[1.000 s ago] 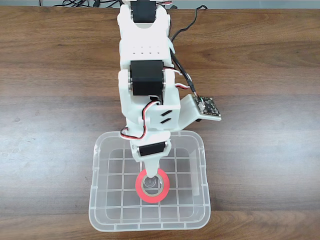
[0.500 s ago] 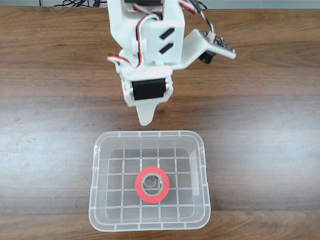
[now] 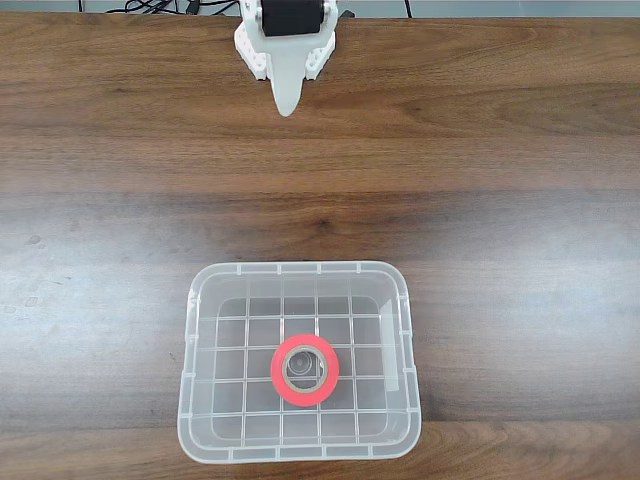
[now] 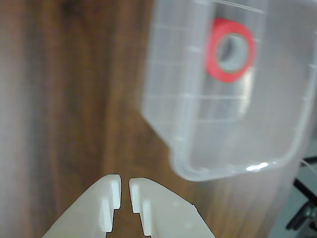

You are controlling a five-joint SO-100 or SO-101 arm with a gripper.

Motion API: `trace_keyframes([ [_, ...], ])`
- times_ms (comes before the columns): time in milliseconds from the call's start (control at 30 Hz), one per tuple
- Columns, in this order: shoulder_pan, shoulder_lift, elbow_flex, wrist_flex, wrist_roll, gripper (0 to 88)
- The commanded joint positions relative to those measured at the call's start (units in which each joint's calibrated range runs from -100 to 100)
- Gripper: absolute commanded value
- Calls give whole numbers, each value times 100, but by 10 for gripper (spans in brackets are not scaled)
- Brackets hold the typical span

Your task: Grab the tape and place it in the box.

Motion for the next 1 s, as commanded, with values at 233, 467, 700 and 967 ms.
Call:
trace_keyframes([
  [233, 18, -3287, 5993, -2904, -19, 21],
  [467, 40, -5073, 8271, -4000, -13, 13],
  [700, 25, -6843, 9603, -3957, -551, 12],
  [967, 33, -7873, 10268, -3366, -567, 12],
])
